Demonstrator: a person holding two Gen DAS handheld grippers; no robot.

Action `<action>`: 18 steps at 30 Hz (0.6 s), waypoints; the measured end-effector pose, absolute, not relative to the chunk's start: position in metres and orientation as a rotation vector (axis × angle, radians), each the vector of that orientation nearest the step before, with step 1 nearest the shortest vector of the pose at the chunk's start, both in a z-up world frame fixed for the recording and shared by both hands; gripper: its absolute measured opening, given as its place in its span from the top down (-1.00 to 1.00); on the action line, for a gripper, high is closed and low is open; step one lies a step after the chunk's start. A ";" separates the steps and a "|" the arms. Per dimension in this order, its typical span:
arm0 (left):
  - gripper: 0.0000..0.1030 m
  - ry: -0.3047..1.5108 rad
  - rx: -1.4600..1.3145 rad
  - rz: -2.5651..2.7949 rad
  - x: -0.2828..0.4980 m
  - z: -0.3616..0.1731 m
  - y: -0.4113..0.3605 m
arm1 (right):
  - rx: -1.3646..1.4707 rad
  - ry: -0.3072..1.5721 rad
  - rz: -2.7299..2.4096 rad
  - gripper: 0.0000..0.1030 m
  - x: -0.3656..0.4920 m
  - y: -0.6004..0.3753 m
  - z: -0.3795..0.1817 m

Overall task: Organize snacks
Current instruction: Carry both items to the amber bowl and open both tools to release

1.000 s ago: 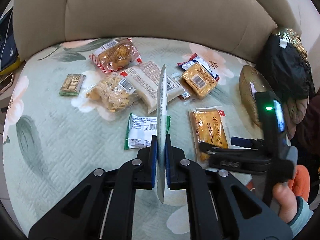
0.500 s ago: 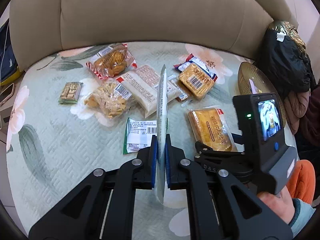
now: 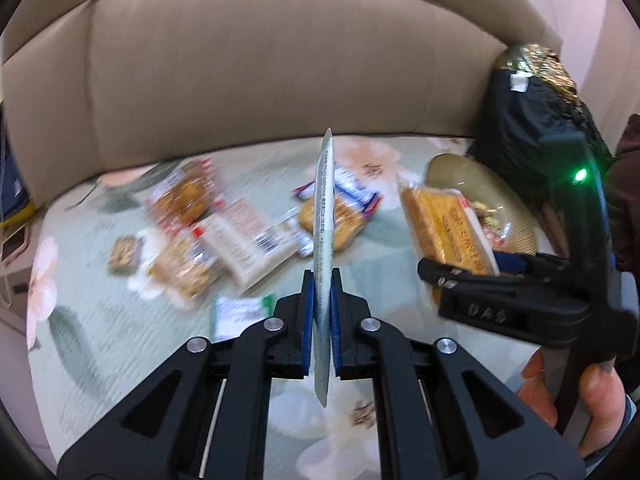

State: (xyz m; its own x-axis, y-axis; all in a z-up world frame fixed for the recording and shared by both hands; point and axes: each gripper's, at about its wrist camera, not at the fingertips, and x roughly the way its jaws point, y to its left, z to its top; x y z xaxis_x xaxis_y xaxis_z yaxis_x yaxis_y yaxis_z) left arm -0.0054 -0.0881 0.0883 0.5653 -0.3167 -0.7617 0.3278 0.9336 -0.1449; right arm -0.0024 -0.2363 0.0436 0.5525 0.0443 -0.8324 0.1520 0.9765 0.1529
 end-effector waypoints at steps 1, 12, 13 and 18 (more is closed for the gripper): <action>0.89 0.891 0.018 -0.397 -0.002 0.091 -0.098 | 0.232 0.973 -0.076 -0.44 0.000 -0.247 0.050; 0.89 0.899 0.022 -0.681 0.050 0.100 -0.248 | 0.416 0.893 -0.295 -0.45 0.001 -0.401 0.080; 0.88 0.905 0.016 -0.702 0.055 0.099 -0.259 | 0.432 0.893 -0.298 -0.45 0.002 -0.408 0.077; -0.05 0.931 -0.029 -0.731 0.079 0.090 -0.297 | 0.525 0.892 -0.305 -0.50 0.005 -0.440 0.061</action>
State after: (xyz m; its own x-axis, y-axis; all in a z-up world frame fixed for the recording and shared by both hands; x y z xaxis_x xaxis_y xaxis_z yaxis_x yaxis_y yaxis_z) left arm 0.0787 -0.2973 0.0897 0.3775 -0.5835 -0.7191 0.5594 0.7625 -0.3251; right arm 0.0051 -0.4395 0.0612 0.5973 -0.0368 -0.8012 0.4616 0.8327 0.3058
